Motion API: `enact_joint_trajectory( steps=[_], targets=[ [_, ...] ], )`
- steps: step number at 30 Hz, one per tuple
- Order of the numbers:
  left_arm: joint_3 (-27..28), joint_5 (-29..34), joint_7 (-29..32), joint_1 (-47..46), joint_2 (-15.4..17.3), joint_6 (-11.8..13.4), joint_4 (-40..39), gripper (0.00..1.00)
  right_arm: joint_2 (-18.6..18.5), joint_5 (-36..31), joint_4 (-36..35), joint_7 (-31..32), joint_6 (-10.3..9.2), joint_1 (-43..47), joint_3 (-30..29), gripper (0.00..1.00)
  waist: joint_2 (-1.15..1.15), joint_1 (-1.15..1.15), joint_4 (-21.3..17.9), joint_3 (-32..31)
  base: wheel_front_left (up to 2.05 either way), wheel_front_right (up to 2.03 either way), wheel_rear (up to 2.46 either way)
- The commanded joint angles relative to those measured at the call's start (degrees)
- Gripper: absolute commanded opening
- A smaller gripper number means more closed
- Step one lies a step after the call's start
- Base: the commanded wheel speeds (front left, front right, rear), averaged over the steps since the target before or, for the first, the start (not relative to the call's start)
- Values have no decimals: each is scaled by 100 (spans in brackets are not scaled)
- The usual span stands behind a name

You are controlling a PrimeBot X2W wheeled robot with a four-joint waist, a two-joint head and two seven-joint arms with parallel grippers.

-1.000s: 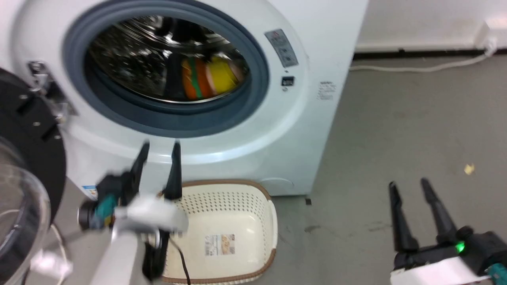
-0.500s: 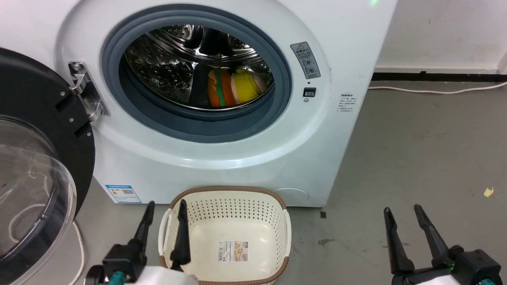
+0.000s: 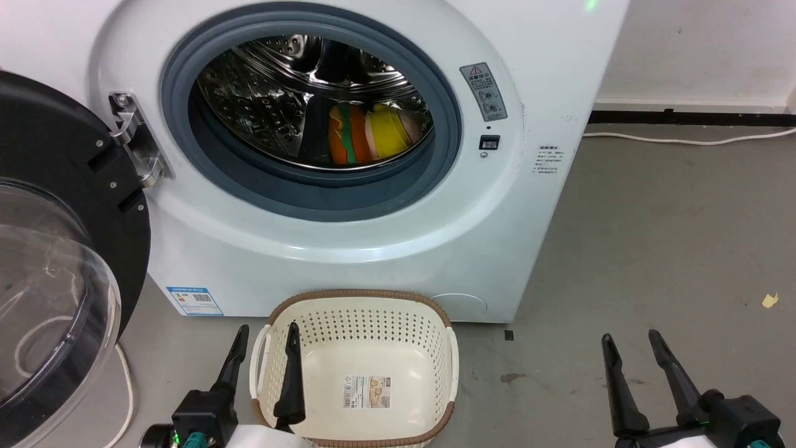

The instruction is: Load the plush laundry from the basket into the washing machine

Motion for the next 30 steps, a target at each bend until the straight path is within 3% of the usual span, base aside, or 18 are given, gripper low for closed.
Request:
enact_joint_trajectory(
  steps=[1, 2, 3, 30],
  targets=[
    [24, 43, -30, 18, 2, 11, -17, 100, 12, -12, 27, -26, 3, 11, 5, 100, 0, 0, 0, -4, 0, 0, 0],
    [24, 43, -30, 18, 2, 11, -17, 100, 12, -12, 27, -26, 3, 11, 5, 100, 0, 0, 0, -4, 0, 0, 0],
    [4, 1, 0, 0, -5, 0, -3, 0, 0, 1, 11, 0, 0, 0, 3, 0, 0, 0, 0, -4, 0, 0, 0],
    [135, 215, 275, -39, -11, -66, -80, 0, 2, -200, -30, 275, 1, -104, -26, 0, 0, 0, 6, -67, 0, 0, 0]
  ],
)
